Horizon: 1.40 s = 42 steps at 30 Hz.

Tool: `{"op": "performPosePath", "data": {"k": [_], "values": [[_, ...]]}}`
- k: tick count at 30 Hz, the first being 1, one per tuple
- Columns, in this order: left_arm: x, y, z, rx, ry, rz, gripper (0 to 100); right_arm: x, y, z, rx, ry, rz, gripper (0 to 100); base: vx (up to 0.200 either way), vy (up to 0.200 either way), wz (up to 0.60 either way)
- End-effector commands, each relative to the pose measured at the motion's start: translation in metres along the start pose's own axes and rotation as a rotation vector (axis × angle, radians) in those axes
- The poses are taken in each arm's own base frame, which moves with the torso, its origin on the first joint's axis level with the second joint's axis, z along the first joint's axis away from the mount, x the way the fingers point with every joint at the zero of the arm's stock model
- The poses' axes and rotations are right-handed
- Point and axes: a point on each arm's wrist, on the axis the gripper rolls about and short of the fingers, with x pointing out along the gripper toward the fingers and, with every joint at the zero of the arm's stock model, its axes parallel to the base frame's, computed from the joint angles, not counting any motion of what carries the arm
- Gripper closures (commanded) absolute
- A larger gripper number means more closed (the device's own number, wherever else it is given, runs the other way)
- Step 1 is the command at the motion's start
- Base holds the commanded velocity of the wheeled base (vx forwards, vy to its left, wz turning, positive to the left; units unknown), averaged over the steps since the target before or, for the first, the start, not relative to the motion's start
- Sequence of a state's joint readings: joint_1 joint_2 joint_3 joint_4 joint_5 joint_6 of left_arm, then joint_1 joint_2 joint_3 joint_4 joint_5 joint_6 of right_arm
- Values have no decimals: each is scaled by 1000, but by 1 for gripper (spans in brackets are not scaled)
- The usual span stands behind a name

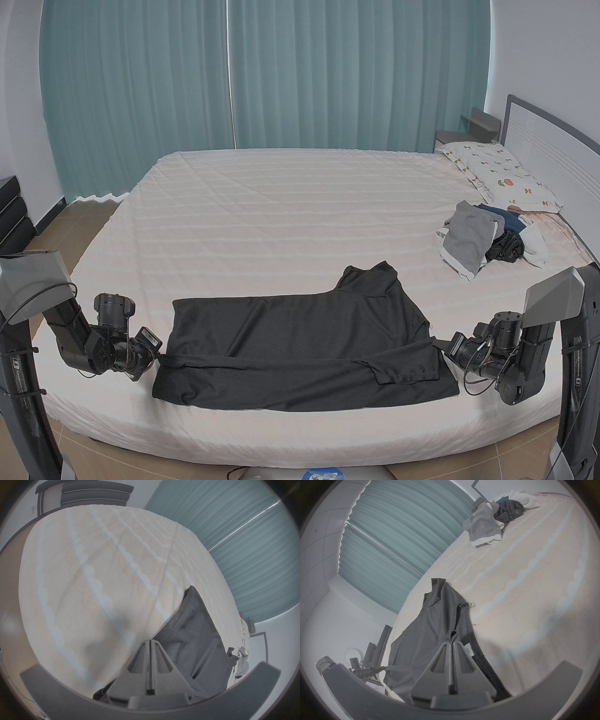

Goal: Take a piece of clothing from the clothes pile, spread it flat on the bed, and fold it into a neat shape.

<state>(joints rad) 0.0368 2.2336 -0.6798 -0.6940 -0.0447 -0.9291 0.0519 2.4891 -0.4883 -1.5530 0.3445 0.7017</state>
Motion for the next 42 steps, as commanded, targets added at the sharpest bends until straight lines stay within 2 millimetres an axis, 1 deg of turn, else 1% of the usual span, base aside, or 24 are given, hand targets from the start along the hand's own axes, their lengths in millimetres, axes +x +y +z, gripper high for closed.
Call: {"op": "performPosePath", "data": {"k": [1,7,8,10,11,16,20,21,24,27,28,30,34,36,38,42], "values": [[1,-1,1,-1,-5,-1,100,2,-4,-3,1,7,-5,100,0,0,0],[0,-2,2,-3,-8,-9,100,4,-6,-6,2,17,-9,100,0,0,0],[0,-2,2,-3,-8,-9,0,4,-6,-6,2,18,-8,100,0,0,0],[0,-2,2,-3,-9,-10,0,4,-5,-8,0,22,-7,100,0,0,0],[0,-2,2,-2,-11,-10,0,5,-5,-7,0,21,-6,0,0,0,0],[-1,-3,3,-3,-14,-15,0,2,-1,-5,-1,11,1,0,0,0,0],[-5,-2,5,-8,-15,-15,0,-4,6,4,-1,-16,12,0,0,0,0],[-12,-3,8,-14,-17,-27,0,-11,11,8,8,-30,17,0,0,0,0],[-21,4,10,-28,-4,-37,0,-15,21,11,41,-40,38,0,0,0,0],[-33,7,12,-16,31,-76,0,-19,33,11,51,-52,50,0,0,0,0],[-33,8,12,-15,32,-77,0,-20,33,11,52,-53,49,0,0,0,0],[-40,12,7,6,69,-87,0,-23,42,8,44,-58,51,0,-100,0,0],[-43,14,4,8,76,-85,0,-28,55,5,29,-51,73,0,-200,0,0],[-45,17,0,10,88,-75,0,-32,66,5,14,-52,99,0,-200,0,0],[-47,18,-5,23,102,-69,0,-35,67,2,16,-39,94,0,-200,0,0],[-51,21,-18,67,140,-54,0,-44,61,-6,39,-38,29,0,0,0,0]]}}
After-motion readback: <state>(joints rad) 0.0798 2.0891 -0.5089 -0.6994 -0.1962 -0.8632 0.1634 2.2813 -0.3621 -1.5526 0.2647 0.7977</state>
